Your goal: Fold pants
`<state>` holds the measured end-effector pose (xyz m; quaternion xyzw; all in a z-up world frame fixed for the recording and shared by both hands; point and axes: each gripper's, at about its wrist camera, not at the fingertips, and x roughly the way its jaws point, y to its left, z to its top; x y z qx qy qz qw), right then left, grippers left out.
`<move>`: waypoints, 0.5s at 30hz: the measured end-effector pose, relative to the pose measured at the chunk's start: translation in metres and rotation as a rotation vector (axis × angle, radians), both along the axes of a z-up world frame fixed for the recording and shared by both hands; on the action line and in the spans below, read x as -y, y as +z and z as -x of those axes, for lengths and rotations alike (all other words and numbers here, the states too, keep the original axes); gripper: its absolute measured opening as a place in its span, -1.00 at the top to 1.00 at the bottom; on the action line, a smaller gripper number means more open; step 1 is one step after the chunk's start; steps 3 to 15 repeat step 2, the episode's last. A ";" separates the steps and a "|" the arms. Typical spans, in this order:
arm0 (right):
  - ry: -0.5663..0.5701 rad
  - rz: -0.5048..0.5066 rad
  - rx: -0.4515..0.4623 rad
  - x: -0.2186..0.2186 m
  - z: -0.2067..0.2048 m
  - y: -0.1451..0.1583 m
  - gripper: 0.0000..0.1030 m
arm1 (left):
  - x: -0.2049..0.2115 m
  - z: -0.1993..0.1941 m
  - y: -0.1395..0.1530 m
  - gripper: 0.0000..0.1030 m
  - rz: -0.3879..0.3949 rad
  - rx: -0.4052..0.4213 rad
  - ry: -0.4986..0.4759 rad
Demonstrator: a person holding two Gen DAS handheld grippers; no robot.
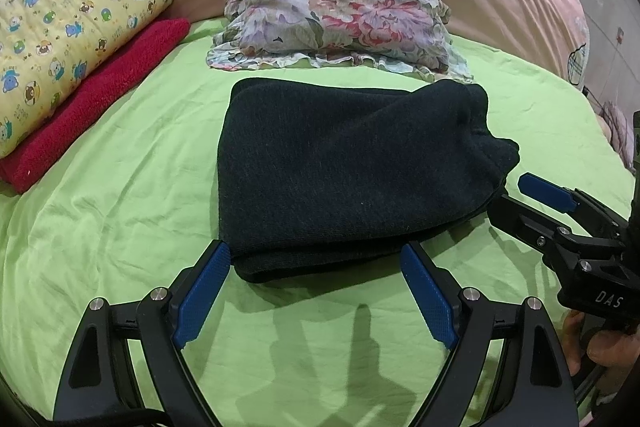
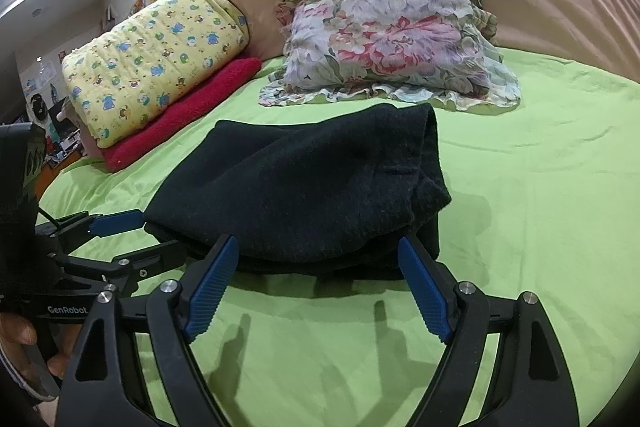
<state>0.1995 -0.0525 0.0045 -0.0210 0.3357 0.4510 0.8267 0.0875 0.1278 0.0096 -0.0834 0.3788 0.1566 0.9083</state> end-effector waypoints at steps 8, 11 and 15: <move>-0.010 -0.004 -0.013 0.002 -0.001 -0.001 -0.65 | 0.000 0.000 0.000 -0.71 0.005 -0.001 0.004; -0.010 -0.004 -0.013 0.002 -0.001 -0.001 -0.65 | 0.000 0.000 0.000 -0.71 0.005 -0.001 0.004; -0.010 -0.004 -0.013 0.002 -0.001 -0.001 -0.65 | 0.000 0.000 0.000 -0.71 0.005 -0.001 0.004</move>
